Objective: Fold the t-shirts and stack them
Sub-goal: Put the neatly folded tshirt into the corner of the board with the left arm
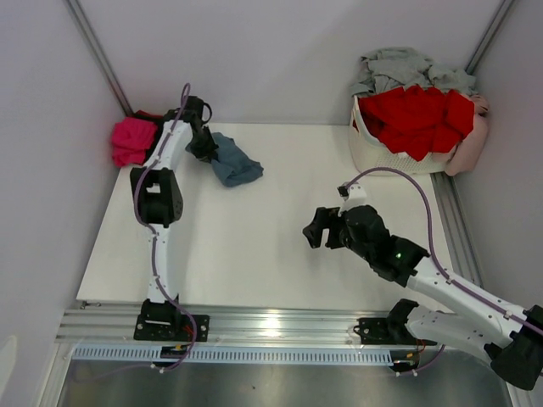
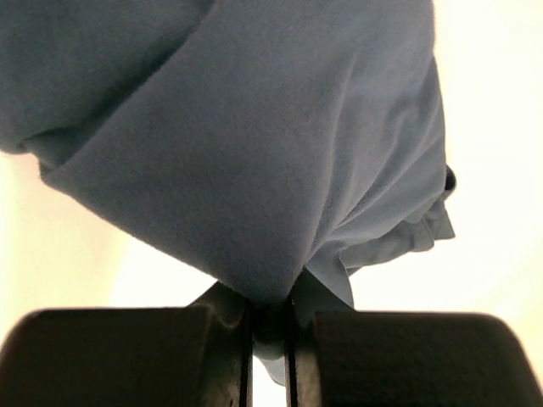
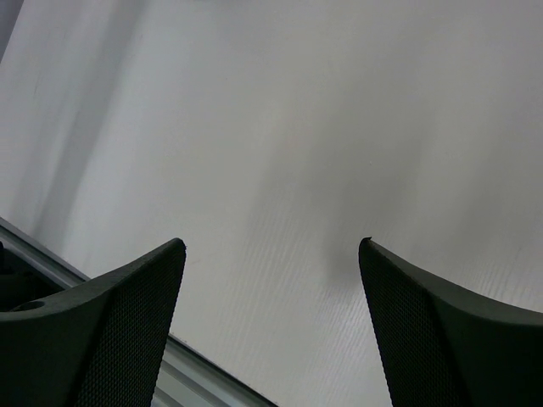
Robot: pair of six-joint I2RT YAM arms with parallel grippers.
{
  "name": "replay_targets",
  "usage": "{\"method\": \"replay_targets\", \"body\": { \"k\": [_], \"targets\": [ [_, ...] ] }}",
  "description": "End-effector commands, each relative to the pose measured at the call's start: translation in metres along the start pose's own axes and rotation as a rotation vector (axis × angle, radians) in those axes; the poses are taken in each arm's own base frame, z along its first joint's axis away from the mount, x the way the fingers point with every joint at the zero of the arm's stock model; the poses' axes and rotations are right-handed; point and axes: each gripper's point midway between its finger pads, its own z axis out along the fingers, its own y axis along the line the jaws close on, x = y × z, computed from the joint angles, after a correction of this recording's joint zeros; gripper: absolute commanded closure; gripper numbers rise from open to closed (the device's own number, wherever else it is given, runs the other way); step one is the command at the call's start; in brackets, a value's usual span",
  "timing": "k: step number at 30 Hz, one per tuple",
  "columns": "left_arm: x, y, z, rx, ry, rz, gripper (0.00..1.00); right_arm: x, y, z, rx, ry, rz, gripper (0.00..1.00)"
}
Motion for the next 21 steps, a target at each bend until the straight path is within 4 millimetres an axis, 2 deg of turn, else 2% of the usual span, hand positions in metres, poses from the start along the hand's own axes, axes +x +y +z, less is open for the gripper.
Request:
{"method": "replay_targets", "body": {
  "k": [1, 4, 5, 8, 10, 11, 13, 14, 15, 16, 17, 21],
  "targets": [
    [-0.043, -0.008, -0.027, 0.107, -0.115, -0.028, 1.00, -0.015, 0.003, -0.010, -0.003, -0.037, 0.029, 0.14],
    [-0.072, -0.004, -0.049, 0.150, -0.207, -0.049, 1.00, -0.012, 0.003, -0.011, 0.000, -0.027, 0.041, 0.15],
    [-0.086, 0.007, -0.059, 0.163, -0.240, -0.075, 1.00, -0.012, 0.003, -0.012, 0.001, -0.025, 0.047, 0.15],
    [-0.115, 0.008, -0.093, 0.216, -0.353, -0.080, 1.00, -0.010, 0.002, -0.014, 0.003, -0.022, 0.063, 0.16],
    [-0.126, 0.005, -0.112, 0.236, -0.412, -0.060, 1.00, -0.008, 0.002, -0.015, 0.001, -0.027, 0.067, 0.16],
    [-0.138, -0.003, -0.135, 0.265, -0.486, -0.035, 1.00, -0.009, 0.003, -0.015, -0.002, -0.029, 0.070, 0.16],
    [-0.141, -0.011, -0.151, 0.291, -0.543, 0.021, 1.00, -0.008, 0.006, -0.014, -0.012, -0.032, 0.070, 0.16],
    [-0.150, -0.019, -0.178, 0.316, -0.637, 0.069, 1.00, -0.008, 0.009, -0.012, -0.018, -0.030, 0.068, 0.16],
    [-0.154, -0.021, -0.192, 0.320, -0.686, 0.083, 1.00, -0.008, 0.010, -0.011, -0.019, -0.029, 0.067, 0.16],
    [-0.157, -0.016, -0.197, 0.294, -0.722, 0.077, 1.00, -0.007, 0.014, -0.011, -0.028, -0.026, 0.062, 0.16],
    [-0.165, -0.017, -0.219, 0.299, -0.800, 0.091, 1.00, -0.005, 0.016, -0.008, -0.027, -0.018, 0.058, 0.16],
    [-0.193, 0.002, -0.245, 0.248, -0.919, 0.090, 1.00, 0.000, 0.021, -0.006, -0.021, -0.002, 0.043, 0.16]
  ]
}}
